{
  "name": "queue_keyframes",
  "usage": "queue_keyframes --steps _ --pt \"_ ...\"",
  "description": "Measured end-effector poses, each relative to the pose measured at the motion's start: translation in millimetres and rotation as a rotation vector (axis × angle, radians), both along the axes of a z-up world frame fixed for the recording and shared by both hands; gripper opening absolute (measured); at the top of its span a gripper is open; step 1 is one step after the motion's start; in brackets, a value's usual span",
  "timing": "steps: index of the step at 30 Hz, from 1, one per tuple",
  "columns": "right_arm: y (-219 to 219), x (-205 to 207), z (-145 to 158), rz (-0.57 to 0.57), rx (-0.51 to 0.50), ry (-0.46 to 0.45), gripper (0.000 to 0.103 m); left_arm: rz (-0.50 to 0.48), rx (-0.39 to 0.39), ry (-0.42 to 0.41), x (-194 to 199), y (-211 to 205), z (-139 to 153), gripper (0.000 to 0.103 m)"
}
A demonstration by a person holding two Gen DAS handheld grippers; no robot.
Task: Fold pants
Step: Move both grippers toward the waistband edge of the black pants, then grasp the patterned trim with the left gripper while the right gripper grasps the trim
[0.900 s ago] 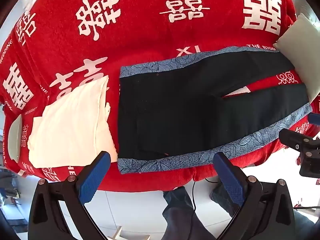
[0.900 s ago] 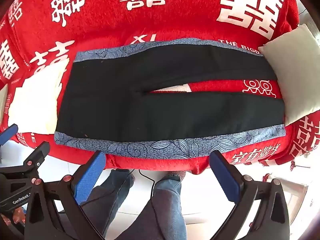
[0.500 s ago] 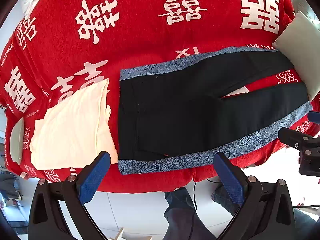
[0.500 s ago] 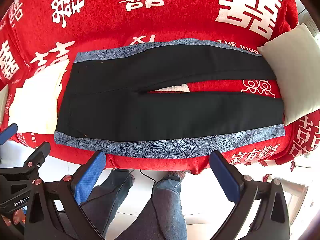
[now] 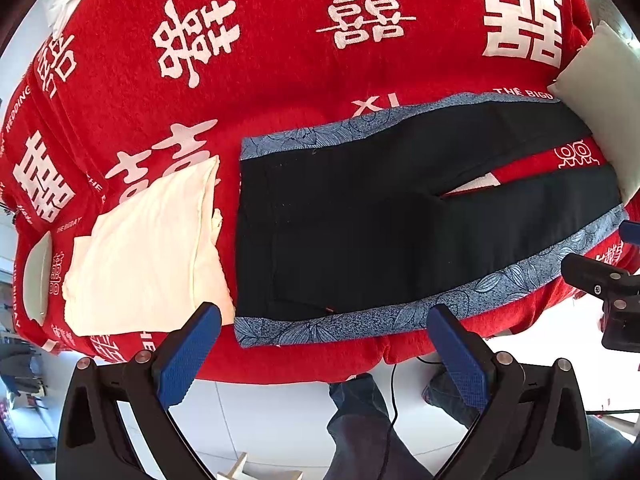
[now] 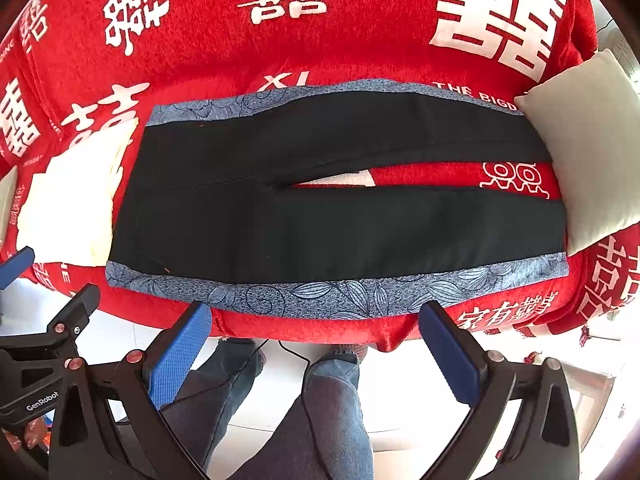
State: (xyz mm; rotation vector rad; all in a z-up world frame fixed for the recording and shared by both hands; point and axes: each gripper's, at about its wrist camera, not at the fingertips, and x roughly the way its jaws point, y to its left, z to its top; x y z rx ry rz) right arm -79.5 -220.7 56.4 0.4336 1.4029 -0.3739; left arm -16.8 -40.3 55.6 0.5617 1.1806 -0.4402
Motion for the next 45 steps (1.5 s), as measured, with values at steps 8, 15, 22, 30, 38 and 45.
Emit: queue_keyframes --steps 8,15,22,30,38,45 --pt "-13 -2 0 0.005 0.013 0.004 0.103 0.07 -0.015 0.02 6 -2 2 0.103" --pt "-23 -5 -6 0.031 0.044 0.004 0.103 0.151 -0.05 0.035 2 -3 4 0.103" --pt "-28 -3 -26 0.057 0.067 0.022 0.103 0.225 -0.057 0.074 4 -2 -16 0.103" --pt "-27 1 -58 0.008 0.02 0.016 0.103 0.179 -0.077 0.074 14 1 -52 0.103" --pt "-20 10 -92 0.0 -0.006 0.048 0.103 0.169 -0.091 0.095 21 6 -88 0.103" --pt "-16 12 -113 -0.021 0.035 0.026 0.103 0.213 -0.126 0.111 32 18 -109 0.103"
